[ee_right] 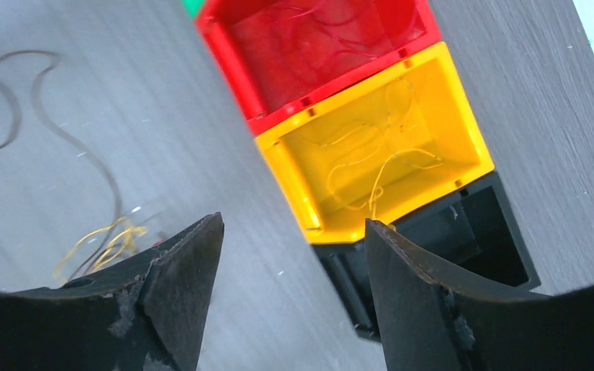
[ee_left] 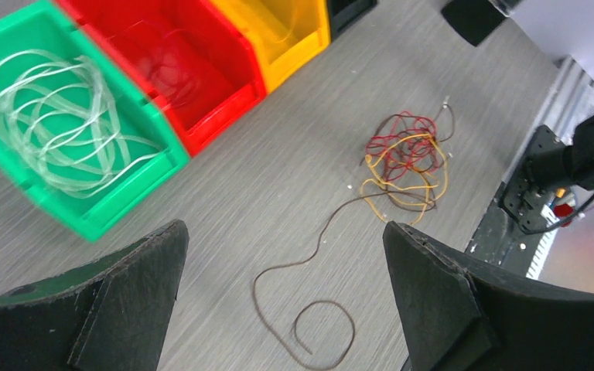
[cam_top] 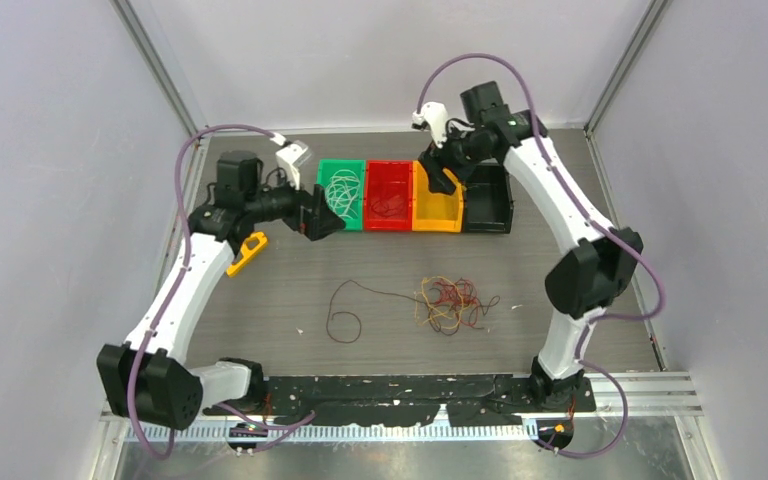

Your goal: Untangle the cables

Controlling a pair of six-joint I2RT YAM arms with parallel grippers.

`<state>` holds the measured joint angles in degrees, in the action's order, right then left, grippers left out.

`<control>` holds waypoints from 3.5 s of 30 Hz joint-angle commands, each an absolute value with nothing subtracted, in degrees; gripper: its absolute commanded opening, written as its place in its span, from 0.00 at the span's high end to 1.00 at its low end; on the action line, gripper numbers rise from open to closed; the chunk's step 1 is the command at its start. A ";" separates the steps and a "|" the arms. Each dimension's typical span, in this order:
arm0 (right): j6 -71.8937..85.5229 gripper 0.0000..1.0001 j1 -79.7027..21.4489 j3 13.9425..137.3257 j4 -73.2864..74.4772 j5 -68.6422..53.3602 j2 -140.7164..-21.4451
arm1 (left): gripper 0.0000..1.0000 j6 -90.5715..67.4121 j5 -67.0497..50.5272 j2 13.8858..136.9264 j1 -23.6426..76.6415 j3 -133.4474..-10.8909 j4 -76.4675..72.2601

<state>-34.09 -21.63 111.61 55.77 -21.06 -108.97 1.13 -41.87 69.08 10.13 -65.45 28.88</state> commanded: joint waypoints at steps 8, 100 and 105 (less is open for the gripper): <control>-29.20 0.31 -10.45 89.95 68.67 -31.27 -91.37 | 0.17 5.41 -41.06 89.71 32.98 -75.52 19.20; -28.49 0.18 -11.80 96.72 57.36 -25.07 -97.98 | 0.09 8.80 -39.90 101.39 38.92 -78.63 14.95; -27.10 0.29 -5.37 87.84 63.61 -32.79 -93.20 | 0.14 12.12 -38.39 105.09 40.91 -81.82 17.60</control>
<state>-28.95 -8.56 93.38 56.49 -25.43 -98.59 8.32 -38.22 102.96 40.07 -76.84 16.69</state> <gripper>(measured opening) 0.731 0.892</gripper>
